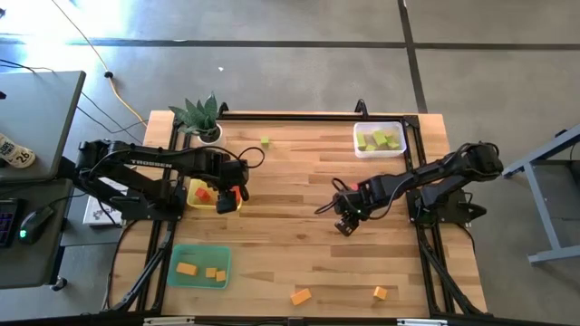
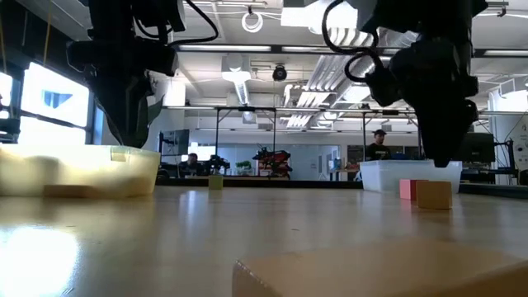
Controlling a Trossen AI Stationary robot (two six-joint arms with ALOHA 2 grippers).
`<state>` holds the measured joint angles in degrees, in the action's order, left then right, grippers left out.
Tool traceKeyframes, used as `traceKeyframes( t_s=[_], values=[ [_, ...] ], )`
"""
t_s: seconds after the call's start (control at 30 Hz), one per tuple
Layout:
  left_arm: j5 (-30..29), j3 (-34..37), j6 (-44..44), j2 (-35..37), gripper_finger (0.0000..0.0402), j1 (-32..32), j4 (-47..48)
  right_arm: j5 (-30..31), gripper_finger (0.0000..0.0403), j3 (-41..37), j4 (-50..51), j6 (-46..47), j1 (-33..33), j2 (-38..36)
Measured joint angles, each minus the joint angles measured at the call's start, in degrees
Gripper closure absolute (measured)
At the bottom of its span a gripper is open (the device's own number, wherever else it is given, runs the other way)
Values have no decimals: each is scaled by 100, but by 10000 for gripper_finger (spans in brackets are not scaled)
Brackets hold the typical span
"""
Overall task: Sort & place blocks by color
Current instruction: Put the yellow block into the green bin
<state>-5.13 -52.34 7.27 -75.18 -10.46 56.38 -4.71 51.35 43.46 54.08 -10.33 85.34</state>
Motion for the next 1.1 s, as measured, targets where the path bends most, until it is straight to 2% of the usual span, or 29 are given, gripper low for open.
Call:
traceKeyframes(
  t_s=[0.4,0.8,0.9,1.1],
  values=[
    [0,0,0,0,190,0,-13,-25,217,-542,-803,-33,2,2],
    [-4,0,0,0,190,0,-121,94,219,-817,-1072,-40,-9,17],
    [-7,0,0,2,190,0,-154,113,234,-817,-1053,-57,-7,40],
    [-5,0,2,2,190,0,-394,-26,298,-791,-1059,-8,-4,168]
  ],
)
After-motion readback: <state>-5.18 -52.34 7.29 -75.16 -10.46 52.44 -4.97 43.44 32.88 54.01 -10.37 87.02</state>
